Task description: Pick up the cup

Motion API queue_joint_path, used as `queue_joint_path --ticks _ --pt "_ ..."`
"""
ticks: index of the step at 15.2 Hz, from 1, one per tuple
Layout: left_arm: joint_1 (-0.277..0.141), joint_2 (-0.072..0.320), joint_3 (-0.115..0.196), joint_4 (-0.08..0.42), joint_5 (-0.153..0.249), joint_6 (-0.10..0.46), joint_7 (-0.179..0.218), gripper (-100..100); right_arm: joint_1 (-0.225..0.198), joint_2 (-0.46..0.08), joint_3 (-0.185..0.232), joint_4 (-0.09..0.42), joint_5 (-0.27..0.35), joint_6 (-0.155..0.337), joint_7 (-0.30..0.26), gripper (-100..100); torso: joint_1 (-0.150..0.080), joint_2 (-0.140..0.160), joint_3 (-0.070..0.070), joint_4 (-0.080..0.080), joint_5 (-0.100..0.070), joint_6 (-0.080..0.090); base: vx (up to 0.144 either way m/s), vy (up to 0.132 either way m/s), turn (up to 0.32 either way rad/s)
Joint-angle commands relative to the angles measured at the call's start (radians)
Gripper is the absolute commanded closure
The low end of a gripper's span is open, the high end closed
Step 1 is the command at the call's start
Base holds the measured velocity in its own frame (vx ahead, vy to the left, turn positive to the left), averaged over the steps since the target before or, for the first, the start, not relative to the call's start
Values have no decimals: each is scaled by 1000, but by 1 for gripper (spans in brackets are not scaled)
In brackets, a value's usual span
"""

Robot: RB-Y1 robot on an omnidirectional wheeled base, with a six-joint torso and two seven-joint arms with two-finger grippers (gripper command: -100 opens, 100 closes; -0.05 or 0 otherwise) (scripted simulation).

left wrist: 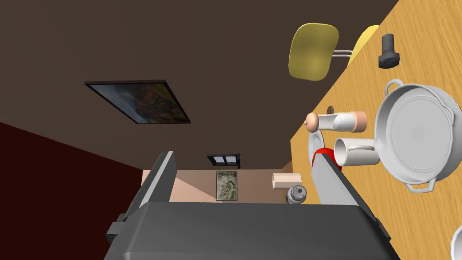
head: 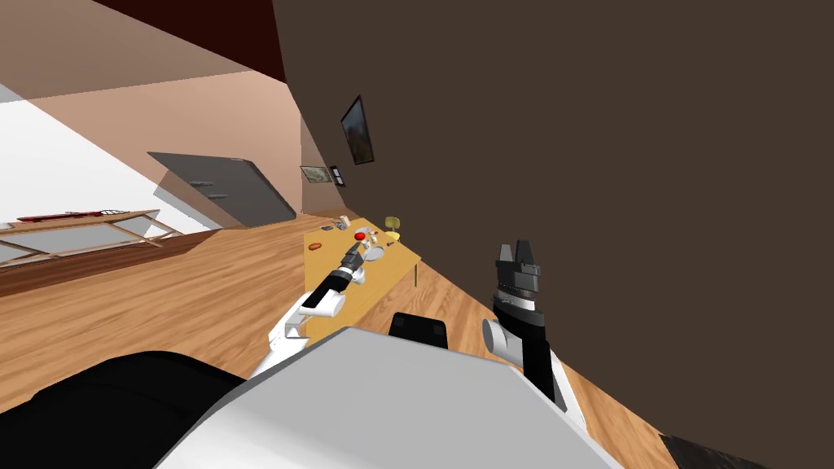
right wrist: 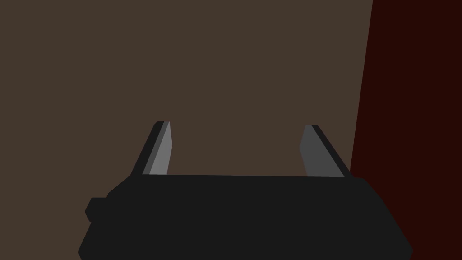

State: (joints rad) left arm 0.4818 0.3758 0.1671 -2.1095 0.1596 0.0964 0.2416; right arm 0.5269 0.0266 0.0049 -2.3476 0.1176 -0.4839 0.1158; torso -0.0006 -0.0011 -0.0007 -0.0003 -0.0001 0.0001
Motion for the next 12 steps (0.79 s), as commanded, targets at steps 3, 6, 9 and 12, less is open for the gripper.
queue_joint_path --ticks 3,6,9,12 --pt "-10 25 33 47 41 92 24 -100 0 0 0 0 0 0 0 0 0 0 0 0 0 0 19 -12 -75" --pt "-10 38 53 73 66 158 38 -100 0 0 0 0 0 0 0 0 0 0 0 0 0 0 23 -9 -66" --pt "-11 50 73 99 91 227 52 -100 0 0 0 0 0 0 0 0 0 -1 0 0 0 0 24 -8 -78" --pt "-11 61 93 126 115 298 66 -100 0 0 0 0 0 0 0 0 0 0 0 0 0 0 24 -10 -67"
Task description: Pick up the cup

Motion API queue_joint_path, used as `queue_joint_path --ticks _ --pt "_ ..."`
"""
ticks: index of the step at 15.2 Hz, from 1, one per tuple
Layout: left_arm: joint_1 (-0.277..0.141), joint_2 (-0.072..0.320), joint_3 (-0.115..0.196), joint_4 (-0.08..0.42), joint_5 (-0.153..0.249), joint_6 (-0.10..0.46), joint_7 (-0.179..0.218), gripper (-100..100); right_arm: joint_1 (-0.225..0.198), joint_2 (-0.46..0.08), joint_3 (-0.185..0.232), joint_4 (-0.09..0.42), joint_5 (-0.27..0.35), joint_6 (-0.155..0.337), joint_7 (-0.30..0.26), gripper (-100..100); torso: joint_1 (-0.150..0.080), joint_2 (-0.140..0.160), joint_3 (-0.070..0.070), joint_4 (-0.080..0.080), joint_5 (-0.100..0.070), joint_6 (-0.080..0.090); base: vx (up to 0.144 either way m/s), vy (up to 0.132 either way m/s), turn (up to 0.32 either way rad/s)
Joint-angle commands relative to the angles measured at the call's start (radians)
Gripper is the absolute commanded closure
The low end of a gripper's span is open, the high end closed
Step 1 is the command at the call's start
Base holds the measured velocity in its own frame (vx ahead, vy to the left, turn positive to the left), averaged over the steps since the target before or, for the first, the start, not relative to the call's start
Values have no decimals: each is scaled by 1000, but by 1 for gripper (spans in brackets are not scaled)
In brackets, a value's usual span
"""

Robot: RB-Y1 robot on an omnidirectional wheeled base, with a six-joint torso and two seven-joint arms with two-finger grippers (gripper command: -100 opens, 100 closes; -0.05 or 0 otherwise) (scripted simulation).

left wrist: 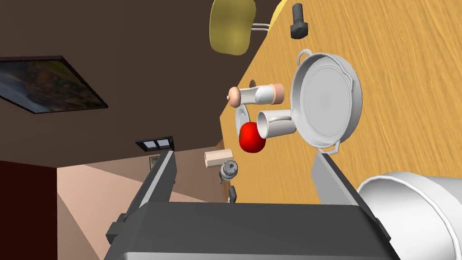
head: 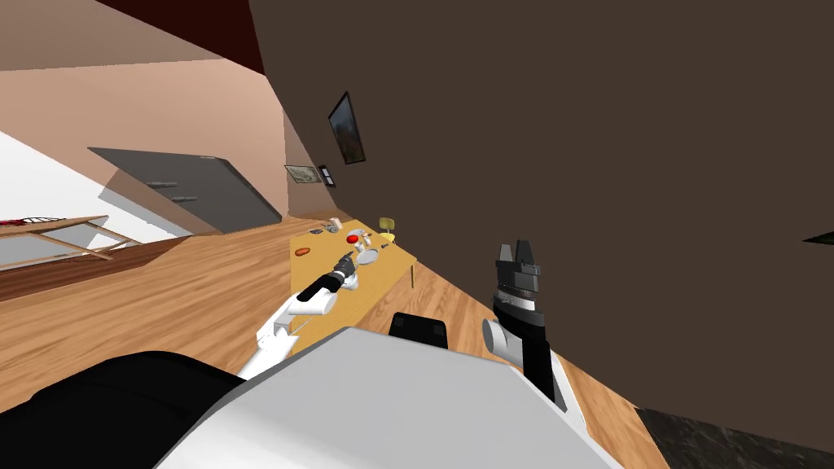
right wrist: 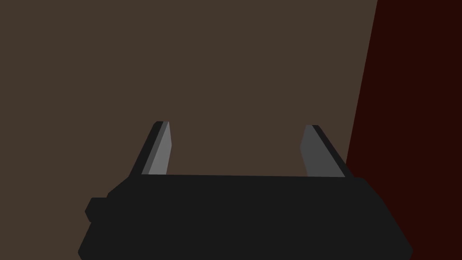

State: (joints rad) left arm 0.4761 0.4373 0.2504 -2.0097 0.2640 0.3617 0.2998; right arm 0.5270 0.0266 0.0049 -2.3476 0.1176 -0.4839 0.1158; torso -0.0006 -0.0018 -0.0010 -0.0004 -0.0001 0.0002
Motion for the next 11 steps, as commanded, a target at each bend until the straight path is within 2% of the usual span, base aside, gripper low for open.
queue_joint_path --ticks 1,2,3,5,6,7,10,11 --pt "-6 0 10 26 11 50 8 -100 0 0 0 0 0 0 0 0 0 0 0 0 0 0 27 -11 -97" --pt "-6 0 10 26 11 61 8 -100 0 0 0 0 0 0 0 0 0 0 0 0 0 0 19 -5 -29" --pt "-6 10 30 52 36 90 21 -100 0 0 0 0 0 0 0 0 0 0 0 0 0 0 24 -11 -92" --pt "-6 10 30 52 36 127 21 -100 0 0 0 0 0 0 0 0 0 0 0 0 0 0 24 -5 -56" --pt "-6 10 30 52 36 127 21 -100 0 0 0 0 0 0 0 0 0 0 0 0 0 0 13 1 4" --pt "-7 19 50 79 61 160 35 -100 0 0 0 0 0 0 0 0 0 0 0 0 0 0 22 -3 -85" --pt "-7 19 50 79 61 192 35 -100 0 0 0 0 0 0 0 0 0 0 0 0 0 0 17 -3 -43" --pt "-8 28 70 105 85 228 49 -100 0 0 0 0 0 0 0 0 0 1 0 0 0 0 20 -6 -89"
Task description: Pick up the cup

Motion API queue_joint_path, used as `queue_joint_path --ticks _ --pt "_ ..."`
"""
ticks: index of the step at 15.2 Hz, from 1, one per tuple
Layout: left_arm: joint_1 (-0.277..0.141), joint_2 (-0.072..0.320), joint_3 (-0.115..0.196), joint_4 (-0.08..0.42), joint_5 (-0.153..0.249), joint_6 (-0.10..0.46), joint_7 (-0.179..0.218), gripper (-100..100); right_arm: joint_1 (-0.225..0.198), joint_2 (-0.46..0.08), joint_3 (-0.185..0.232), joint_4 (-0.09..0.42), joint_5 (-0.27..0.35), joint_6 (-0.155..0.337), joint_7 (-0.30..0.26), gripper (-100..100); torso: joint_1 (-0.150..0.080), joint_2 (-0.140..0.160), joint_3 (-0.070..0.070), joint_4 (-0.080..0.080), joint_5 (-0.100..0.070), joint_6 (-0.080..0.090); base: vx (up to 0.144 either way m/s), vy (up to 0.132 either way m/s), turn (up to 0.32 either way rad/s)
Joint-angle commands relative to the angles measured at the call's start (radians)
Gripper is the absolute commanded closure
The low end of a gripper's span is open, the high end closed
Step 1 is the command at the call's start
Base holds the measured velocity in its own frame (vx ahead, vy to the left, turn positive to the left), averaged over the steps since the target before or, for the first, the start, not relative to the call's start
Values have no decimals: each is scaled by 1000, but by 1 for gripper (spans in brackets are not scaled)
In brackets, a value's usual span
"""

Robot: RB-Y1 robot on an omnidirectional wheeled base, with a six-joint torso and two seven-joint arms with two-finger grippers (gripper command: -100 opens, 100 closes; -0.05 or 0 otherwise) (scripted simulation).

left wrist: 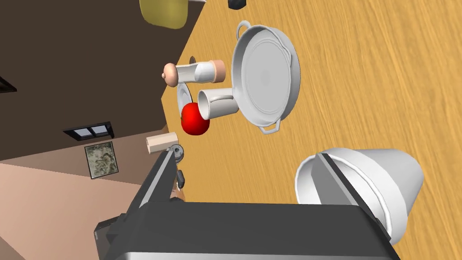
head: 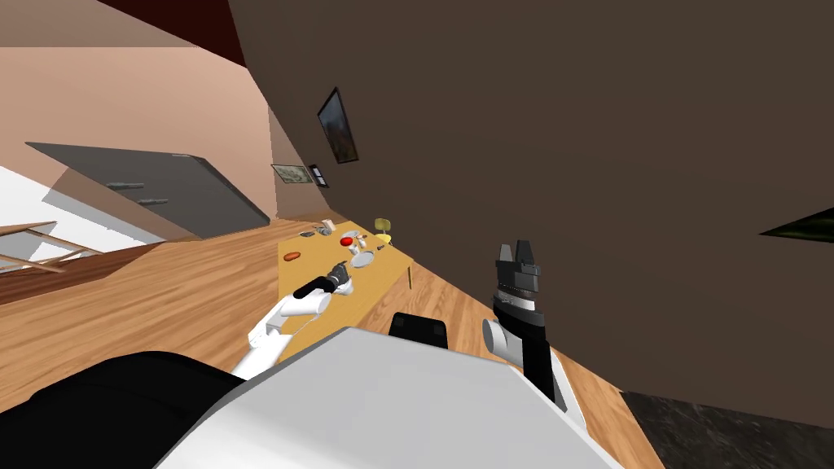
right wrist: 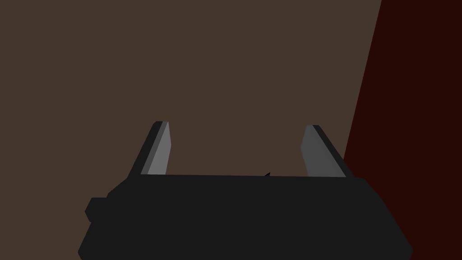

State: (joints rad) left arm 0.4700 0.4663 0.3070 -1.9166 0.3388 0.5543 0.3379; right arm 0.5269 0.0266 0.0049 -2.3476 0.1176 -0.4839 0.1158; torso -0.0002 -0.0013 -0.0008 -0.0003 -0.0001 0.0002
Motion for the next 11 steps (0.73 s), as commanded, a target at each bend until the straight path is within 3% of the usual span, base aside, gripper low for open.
queue_joint_path --ticks 1,2,3,6,7,9,10,11 --pt "-2 -1 13 12 10 50 11 -100 0 0 0 0 0 0 0 0 0 0 0 0 0 0 28 -4 -108" --pt "-2 -1 13 12 10 64 11 -100 0 0 0 0 0 0 0 0 0 0 0 0 0 0 22 0 -33" --pt "-2 7 33 38 34 92 24 -100 0 0 0 0 0 0 0 0 0 0 0 0 0 0 28 -5 -74" --pt "-2 7 33 38 34 128 24 -100 0 0 0 0 0 0 0 0 0 0 0 0 0 0 20 -1 -37" --pt "-3 15 52 63 58 161 37 -100 0 0 0 0 0 0 0 0 0 0 0 0 0 0 17 -1 -55" --pt "-3 15 52 63 58 191 37 -100 0 0 0 0 0 0 0 0 0 0 0 0 0 0 21 -2 -62" --pt "-4 22 71 88 81 219 50 -100 0 0 0 0 0 0 0 0 0 0 0 0 0 0 26 -2 -104" --pt "-4 22 71 88 81 241 50 -100 0 0 0 0 0 0 0 0 0 0 0 0 0 0 31 0 -93"
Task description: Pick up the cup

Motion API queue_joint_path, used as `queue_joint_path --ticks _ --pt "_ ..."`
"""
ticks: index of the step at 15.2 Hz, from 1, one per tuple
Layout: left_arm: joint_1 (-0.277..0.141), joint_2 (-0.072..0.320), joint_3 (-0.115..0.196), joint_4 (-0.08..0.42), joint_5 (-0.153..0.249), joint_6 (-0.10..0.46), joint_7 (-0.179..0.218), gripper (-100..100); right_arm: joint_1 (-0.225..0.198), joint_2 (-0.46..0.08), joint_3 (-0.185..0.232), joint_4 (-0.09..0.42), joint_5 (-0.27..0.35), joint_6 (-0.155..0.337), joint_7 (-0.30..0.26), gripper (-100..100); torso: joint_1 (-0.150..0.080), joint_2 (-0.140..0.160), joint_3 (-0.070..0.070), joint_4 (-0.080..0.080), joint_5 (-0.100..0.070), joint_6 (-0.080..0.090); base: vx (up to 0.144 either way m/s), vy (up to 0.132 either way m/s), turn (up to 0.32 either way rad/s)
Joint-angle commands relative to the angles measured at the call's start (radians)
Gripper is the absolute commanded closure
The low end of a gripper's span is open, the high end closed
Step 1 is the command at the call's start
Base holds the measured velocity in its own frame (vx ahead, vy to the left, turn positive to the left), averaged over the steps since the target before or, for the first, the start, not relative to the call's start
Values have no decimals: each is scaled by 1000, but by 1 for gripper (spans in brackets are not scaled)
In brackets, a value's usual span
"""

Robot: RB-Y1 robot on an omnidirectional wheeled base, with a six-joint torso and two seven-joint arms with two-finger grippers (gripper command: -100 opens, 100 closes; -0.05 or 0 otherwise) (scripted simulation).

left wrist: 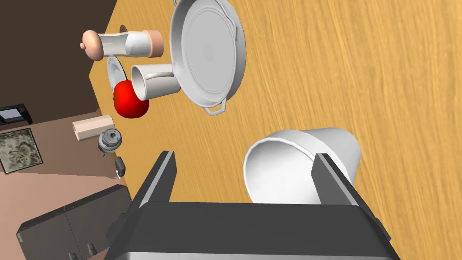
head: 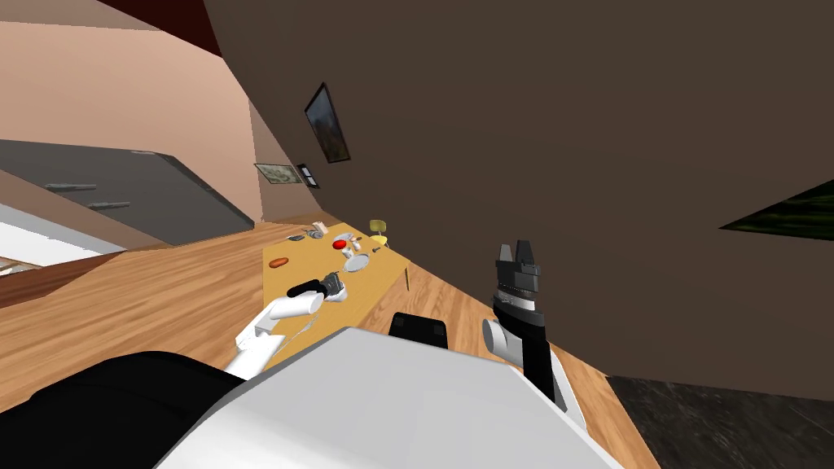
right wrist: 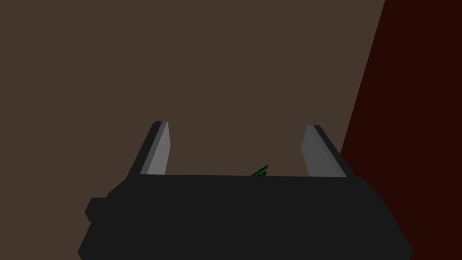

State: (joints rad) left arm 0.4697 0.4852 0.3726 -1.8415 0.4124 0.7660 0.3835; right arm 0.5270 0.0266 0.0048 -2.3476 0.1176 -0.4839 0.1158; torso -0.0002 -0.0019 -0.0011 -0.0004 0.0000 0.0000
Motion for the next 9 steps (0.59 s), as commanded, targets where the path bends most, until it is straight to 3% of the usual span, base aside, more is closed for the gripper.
queue_joint_path --ticks 1,2,4,5,9 --pt "-3 3 6 13 7 41 5 -100 0 0 0 0 0 0 0 0 0 0 0 0 0 0 23 2 -30" --pt "-4 9 25 37 30 68 17 -100 0 0 0 0 0 0 0 0 0 0 0 0 0 0 27 1 -71" --pt "-4 9 25 37 30 101 17 -100 0 0 0 0 0 0 0 0 0 0 0 0 0 0 24 2 -59" --pt "-5 15 43 61 52 126 30 -100 0 0 0 0 0 0 0 0 0 0 0 0 0 0 24 2 -79" --pt "-5 20 61 83 73 206 41 -100 0 0 0 0 0 0 0 0 0 0 0 0 0 0 27 6 -66"
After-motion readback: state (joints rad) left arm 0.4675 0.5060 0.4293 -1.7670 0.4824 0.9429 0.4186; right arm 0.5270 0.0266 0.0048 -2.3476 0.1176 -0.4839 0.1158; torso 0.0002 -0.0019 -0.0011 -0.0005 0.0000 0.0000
